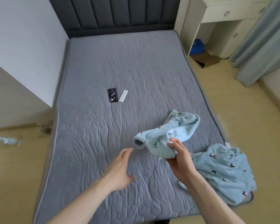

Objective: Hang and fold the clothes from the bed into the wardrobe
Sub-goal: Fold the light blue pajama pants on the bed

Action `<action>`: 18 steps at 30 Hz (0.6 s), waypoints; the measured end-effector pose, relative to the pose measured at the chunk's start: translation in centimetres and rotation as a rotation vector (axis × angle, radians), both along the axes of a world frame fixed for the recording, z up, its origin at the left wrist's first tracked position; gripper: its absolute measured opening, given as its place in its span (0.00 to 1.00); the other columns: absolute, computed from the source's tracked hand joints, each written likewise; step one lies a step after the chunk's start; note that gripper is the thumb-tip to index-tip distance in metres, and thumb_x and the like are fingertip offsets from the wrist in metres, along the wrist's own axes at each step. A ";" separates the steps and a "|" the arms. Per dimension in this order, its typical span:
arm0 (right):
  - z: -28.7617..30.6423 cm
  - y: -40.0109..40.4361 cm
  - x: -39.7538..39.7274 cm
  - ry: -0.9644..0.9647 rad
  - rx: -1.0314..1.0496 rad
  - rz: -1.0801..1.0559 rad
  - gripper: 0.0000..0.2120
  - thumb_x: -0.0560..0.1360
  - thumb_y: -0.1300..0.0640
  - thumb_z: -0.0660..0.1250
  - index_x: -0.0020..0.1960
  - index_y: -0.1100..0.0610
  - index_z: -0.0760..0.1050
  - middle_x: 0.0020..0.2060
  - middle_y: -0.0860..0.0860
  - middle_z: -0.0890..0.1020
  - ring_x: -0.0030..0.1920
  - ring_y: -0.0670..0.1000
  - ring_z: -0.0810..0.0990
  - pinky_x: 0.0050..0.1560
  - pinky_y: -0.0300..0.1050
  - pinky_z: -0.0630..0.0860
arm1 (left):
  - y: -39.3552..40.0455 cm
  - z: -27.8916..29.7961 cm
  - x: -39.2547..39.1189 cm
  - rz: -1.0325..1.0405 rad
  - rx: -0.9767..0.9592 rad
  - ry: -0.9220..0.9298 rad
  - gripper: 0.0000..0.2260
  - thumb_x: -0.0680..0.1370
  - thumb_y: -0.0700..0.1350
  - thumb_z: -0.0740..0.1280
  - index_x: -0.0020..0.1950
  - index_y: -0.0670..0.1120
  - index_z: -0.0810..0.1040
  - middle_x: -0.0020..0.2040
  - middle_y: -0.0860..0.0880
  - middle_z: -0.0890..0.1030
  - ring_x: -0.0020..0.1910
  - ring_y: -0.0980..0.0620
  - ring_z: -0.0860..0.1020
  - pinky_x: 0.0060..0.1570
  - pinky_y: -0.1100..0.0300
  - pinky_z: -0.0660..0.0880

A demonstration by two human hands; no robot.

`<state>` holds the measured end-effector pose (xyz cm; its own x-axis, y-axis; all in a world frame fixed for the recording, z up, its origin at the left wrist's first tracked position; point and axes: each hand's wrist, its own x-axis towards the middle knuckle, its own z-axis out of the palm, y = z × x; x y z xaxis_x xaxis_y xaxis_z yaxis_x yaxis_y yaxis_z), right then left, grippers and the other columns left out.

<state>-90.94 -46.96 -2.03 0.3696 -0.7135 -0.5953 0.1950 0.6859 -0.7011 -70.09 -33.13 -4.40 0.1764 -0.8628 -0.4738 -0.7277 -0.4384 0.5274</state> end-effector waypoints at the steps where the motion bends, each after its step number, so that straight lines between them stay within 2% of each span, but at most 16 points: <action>1: 2.8 1.5 0.6 -0.043 -0.023 0.029 0.08 0.77 0.61 0.67 0.41 0.51 0.75 0.46 0.53 0.81 0.47 0.51 0.81 0.39 0.43 0.76 | 1.0 1.0 0.4 0.021 -0.048 -0.003 0.50 0.71 0.56 0.76 0.83 0.56 0.46 0.81 0.61 0.48 0.80 0.56 0.55 0.74 0.61 0.60; 3: 7.7 4.7 1.6 -0.112 -0.070 0.084 0.05 0.74 0.59 0.68 0.41 0.50 0.75 0.47 0.54 0.80 0.46 0.51 0.81 0.39 0.43 0.75 | 3.3 2.7 1.4 0.026 -0.147 -0.064 0.55 0.68 0.61 0.77 0.83 0.54 0.43 0.82 0.58 0.45 0.81 0.55 0.48 0.78 0.55 0.55; 5: 11.4 7.7 2.4 -0.155 -0.118 0.128 0.03 0.72 0.56 0.70 0.42 0.50 0.76 0.47 0.54 0.80 0.46 0.52 0.81 0.40 0.43 0.77 | 5.9 3.9 2.7 -0.006 -0.234 -0.154 0.52 0.67 0.66 0.73 0.83 0.51 0.51 0.80 0.58 0.54 0.80 0.53 0.52 0.78 0.54 0.53; 6: 12.7 9.2 2.8 -0.174 -0.139 0.138 0.04 0.71 0.55 0.71 0.42 0.50 0.76 0.48 0.55 0.81 0.47 0.53 0.82 0.41 0.43 0.79 | 7.2 4.3 3.3 -0.022 -0.224 -0.205 0.45 0.67 0.67 0.71 0.80 0.52 0.60 0.76 0.59 0.62 0.77 0.53 0.59 0.77 0.54 0.57; 7: 13.9 10.5 3.1 -0.185 -0.157 0.135 0.05 0.70 0.55 0.72 0.43 0.51 0.76 0.48 0.55 0.82 0.47 0.53 0.82 0.43 0.44 0.80 | 8.5 4.6 3.9 -0.026 -0.183 -0.246 0.35 0.69 0.64 0.70 0.73 0.55 0.69 0.70 0.60 0.72 0.72 0.53 0.68 0.73 0.55 0.65; 8: 14.7 11.7 3.4 -0.188 -0.172 0.118 0.06 0.70 0.56 0.72 0.43 0.51 0.76 0.48 0.55 0.82 0.48 0.53 0.83 0.44 0.44 0.80 | 9.9 4.8 4.6 0.007 -0.104 -0.244 0.21 0.71 0.59 0.69 0.63 0.57 0.76 0.61 0.59 0.80 0.64 0.52 0.76 0.62 0.57 0.72; 9: 15.3 12.9 3.7 -0.181 -0.187 0.095 0.06 0.71 0.57 0.72 0.43 0.51 0.75 0.48 0.54 0.82 0.48 0.52 0.83 0.44 0.43 0.81 | 11.5 5.0 5.3 0.069 -0.024 -0.198 0.10 0.73 0.52 0.67 0.55 0.56 0.79 0.51 0.57 0.83 0.55 0.51 0.81 0.51 0.57 0.74; 10: 15.6 13.9 3.9 -0.159 -0.207 0.073 0.06 0.72 0.59 0.71 0.43 0.51 0.74 0.47 0.53 0.82 0.47 0.52 0.84 0.43 0.43 0.81 | 13.1 4.8 6.1 0.167 0.008 -0.112 0.07 0.75 0.46 0.65 0.49 0.54 0.80 0.45 0.55 0.84 0.48 0.50 0.83 0.44 0.56 0.75; 12: 15.6 15.8 4.1 -0.037 -0.249 0.040 0.08 0.76 0.63 0.70 0.43 0.51 0.75 0.44 0.53 0.82 0.45 0.51 0.84 0.41 0.42 0.81 | 16.5 4.6 8.1 0.419 -0.042 0.087 0.11 0.75 0.37 0.63 0.41 0.51 0.80 0.38 0.51 0.83 0.40 0.49 0.81 0.37 0.57 0.73; 14: 14.8 17.3 4.1 0.159 -0.264 0.017 0.10 0.77 0.64 0.71 0.41 0.53 0.78 0.42 0.53 0.83 0.42 0.49 0.85 0.39 0.41 0.82 | 19.3 5.1 10.5 0.630 -0.129 0.217 0.13 0.76 0.33 0.62 0.39 0.48 0.79 0.38 0.48 0.82 0.41 0.47 0.79 0.36 0.58 0.70; 16: 13.1 18.7 3.7 0.331 -0.200 -0.003 0.08 0.76 0.64 0.73 0.40 0.55 0.81 0.39 0.53 0.84 0.38 0.47 0.85 0.37 0.40 0.82 | 21.8 6.2 12.7 0.733 -0.155 0.212 0.13 0.77 0.33 0.62 0.42 0.50 0.78 0.41 0.50 0.82 0.44 0.47 0.79 0.37 0.59 0.70; 18: 10.8 20.1 3.2 0.458 -0.124 0.014 0.04 0.75 0.64 0.74 0.42 0.59 0.83 0.40 0.55 0.85 0.37 0.47 0.86 0.36 0.41 0.82 | 24.2 7.1 14.2 0.706 -0.136 0.172 0.13 0.75 0.32 0.61 0.45 0.50 0.79 0.44 0.51 0.83 0.45 0.48 0.79 0.39 0.57 0.71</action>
